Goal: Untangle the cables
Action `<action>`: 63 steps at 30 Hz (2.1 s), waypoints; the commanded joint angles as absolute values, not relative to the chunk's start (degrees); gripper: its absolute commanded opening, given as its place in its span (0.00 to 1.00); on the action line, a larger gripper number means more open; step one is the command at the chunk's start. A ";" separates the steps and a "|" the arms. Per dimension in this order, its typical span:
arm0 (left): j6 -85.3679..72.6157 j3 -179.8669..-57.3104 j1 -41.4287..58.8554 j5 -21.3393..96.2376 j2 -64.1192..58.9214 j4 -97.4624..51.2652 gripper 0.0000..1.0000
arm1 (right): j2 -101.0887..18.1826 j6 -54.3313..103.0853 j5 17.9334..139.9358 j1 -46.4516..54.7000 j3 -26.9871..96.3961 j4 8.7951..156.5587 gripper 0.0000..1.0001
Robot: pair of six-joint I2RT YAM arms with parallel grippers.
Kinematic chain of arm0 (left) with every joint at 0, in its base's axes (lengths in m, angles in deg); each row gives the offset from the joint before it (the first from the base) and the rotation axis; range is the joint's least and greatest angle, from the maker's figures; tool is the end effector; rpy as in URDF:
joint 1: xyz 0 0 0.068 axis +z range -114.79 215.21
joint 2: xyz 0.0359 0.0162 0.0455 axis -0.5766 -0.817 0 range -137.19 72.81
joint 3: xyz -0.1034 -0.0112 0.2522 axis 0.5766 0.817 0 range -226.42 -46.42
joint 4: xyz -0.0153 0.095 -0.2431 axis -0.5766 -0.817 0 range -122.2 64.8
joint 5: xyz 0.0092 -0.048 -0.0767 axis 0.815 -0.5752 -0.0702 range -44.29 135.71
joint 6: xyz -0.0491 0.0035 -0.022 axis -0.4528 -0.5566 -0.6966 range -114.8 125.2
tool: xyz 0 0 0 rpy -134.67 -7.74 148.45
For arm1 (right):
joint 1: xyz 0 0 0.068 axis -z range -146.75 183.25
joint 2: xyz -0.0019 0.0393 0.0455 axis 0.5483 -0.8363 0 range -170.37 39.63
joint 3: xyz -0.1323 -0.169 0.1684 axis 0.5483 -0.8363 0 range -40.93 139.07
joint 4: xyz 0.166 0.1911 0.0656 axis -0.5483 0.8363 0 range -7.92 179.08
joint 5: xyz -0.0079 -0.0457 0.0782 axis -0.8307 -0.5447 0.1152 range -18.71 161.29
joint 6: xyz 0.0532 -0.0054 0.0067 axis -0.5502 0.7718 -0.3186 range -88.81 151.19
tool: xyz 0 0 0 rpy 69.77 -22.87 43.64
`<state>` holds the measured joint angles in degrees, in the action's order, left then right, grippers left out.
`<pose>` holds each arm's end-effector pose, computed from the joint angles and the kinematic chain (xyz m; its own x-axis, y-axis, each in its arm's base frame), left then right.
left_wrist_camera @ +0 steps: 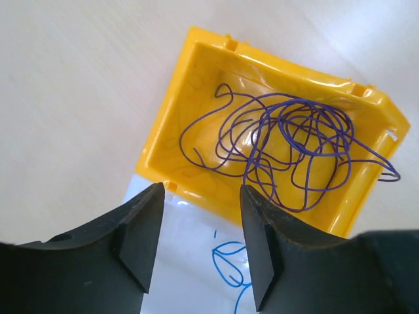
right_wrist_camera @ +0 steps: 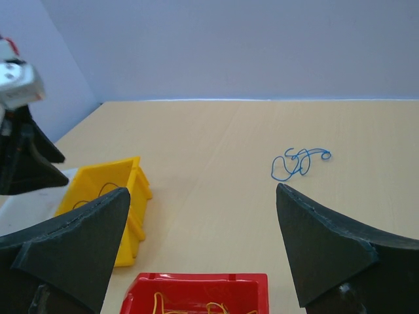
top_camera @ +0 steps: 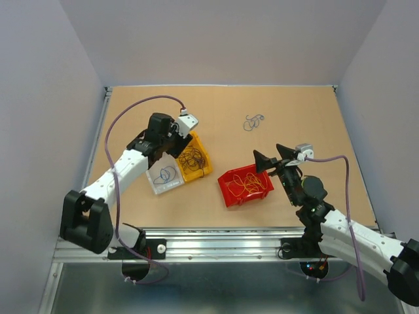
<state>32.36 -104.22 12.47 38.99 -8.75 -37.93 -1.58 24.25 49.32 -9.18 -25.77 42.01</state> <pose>0.2914 -0.1265 0.2658 -0.2731 0.6060 -0.7471 0.6691 0.6777 0.3051 0.1357 0.1061 0.2597 0.1343 0.2746 -0.9521 -0.3767 0.9029 0.2072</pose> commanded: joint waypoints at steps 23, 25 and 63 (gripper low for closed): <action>37.64 -93.00 -9.17 45.97 -4.70 -32.41 0.65 | -3.35 23.46 47.91 -9.38 -24.58 40.51 0.98; 37.64 -93.09 -9.17 45.97 -5.67 -31.97 0.65 | -3.09 23.46 47.83 -9.38 -24.58 40.60 0.98; 33.59 -100.12 -1.36 35.17 -8.76 -31.35 0.00 | 0.34 23.98 47.30 -9.38 -25.55 42.09 0.98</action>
<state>34.59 -97.47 -3.77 40.72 -12.36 -30.63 -0.01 23.84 48.11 -9.18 -25.77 43.17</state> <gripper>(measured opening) 0.027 0.981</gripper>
